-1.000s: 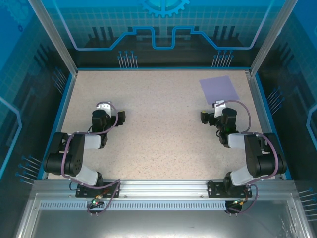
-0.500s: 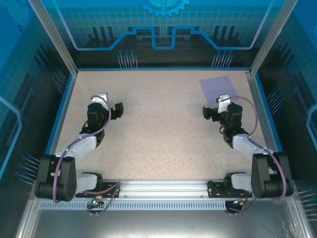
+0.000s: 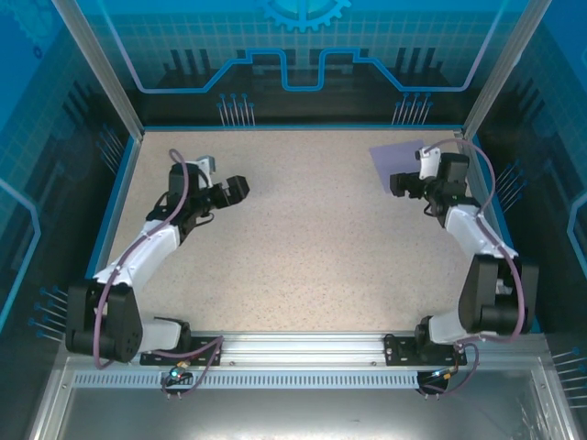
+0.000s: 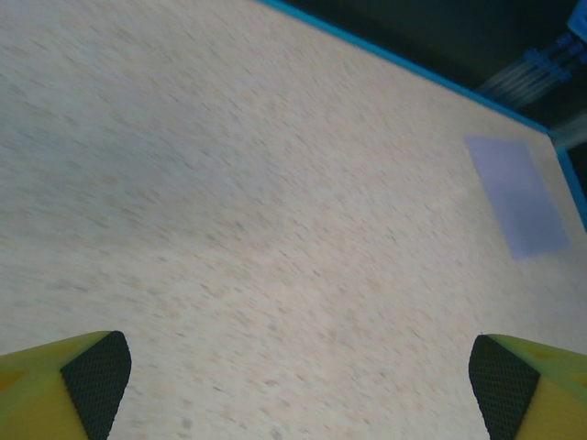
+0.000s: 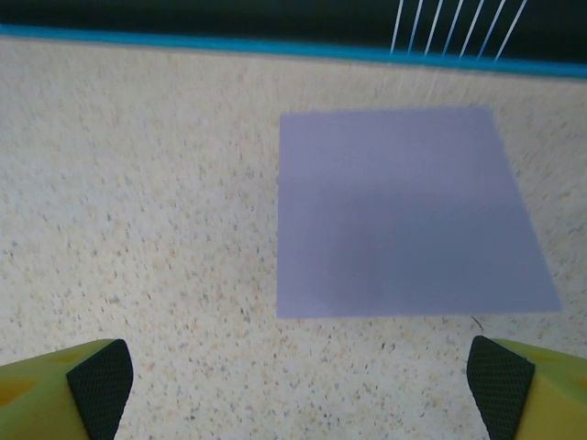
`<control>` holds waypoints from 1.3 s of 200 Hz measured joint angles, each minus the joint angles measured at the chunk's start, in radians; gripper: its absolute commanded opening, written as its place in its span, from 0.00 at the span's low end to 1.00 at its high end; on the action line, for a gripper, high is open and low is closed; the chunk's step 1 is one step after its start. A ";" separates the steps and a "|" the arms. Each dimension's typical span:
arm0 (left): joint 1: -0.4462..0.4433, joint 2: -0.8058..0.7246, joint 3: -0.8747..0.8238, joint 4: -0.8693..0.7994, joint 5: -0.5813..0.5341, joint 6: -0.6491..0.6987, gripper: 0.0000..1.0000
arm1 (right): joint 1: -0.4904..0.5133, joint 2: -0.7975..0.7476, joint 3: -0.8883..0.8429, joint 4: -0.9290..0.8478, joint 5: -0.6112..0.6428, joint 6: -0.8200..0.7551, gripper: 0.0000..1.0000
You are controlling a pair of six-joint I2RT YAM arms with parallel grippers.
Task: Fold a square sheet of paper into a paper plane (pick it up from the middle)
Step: Move the square sheet of paper to the center of the table.
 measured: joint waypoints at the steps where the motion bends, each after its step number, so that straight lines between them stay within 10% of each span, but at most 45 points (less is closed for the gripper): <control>1: -0.005 0.003 0.001 -0.001 0.003 -0.003 0.99 | -0.001 0.009 0.008 -0.007 0.000 -0.002 0.96; 129: -0.166 0.174 0.072 0.006 0.059 -0.093 0.99 | -0.015 0.739 0.830 -0.504 0.134 0.059 0.98; 260: -0.174 0.233 0.097 0.004 0.065 -0.092 0.99 | 0.054 0.927 1.080 -0.803 0.261 0.005 0.99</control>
